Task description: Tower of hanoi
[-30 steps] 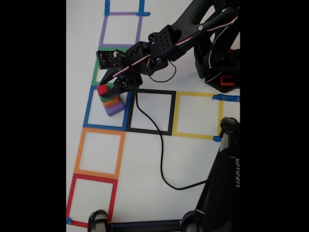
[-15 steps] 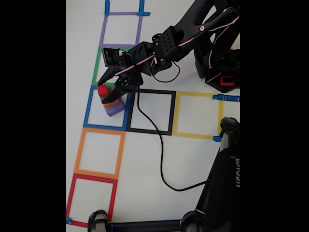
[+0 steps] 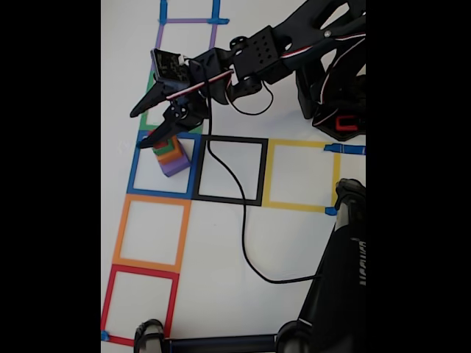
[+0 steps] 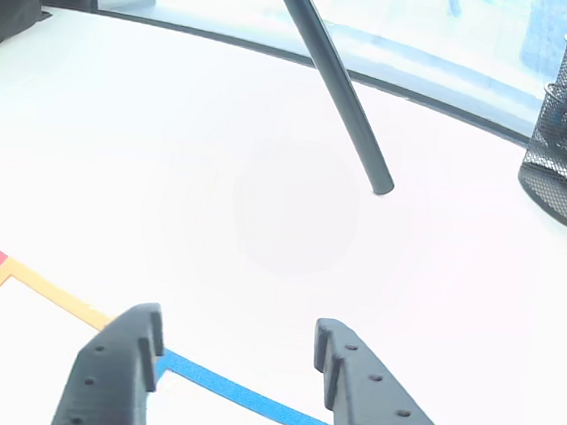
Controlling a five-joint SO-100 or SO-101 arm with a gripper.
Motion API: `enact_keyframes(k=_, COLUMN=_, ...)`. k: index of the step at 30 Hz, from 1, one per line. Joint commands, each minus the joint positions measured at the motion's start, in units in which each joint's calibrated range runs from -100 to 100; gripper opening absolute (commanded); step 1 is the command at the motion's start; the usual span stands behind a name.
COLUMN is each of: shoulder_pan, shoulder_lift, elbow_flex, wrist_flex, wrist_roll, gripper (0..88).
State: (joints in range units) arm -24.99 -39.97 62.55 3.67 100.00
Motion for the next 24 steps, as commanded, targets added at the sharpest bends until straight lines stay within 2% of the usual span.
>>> enact_keyframes(k=1, shoulder_pan=0.06, shoulder_lift=-4.8, elbow_flex=-11.0, wrist_flex=15.12, wrist_roll=0.0, gripper=0.2)
enact_keyframes(k=4, shoulder_pan=0.25, shoulder_lift=-6.82, elbow_flex=-19.0, wrist_flex=30.1, wrist_roll=0.0, gripper=0.2)
enact_keyframes(k=10, shoulder_pan=1.59, shoulder_lift=-5.52, elbow_flex=-46.55, wrist_flex=70.26, wrist_roll=0.0, gripper=0.0)
enact_keyframes(k=13, shoulder_pan=2.36, shoulder_lift=-2.62, elbow_flex=-58.37, wrist_flex=82.57, wrist_roll=0.0, gripper=0.0)
enact_keyframes(k=16, shoulder_pan=3.13, shoulder_lift=-0.44, elbow_flex=-68.1, wrist_flex=92.04, wrist_roll=0.0, gripper=0.0)
enact_keyframes(k=19, shoulder_pan=3.7, shoulder_lift=1.02, elbow_flex=-75.64, wrist_flex=96.17, wrist_roll=-0.17, gripper=0.0)
enact_keyframes(k=24, shoulder_pan=3.51, shoulder_lift=3.2, elbow_flex=-83.0, wrist_flex=96.17, wrist_roll=-11.33, gripper=0.0)
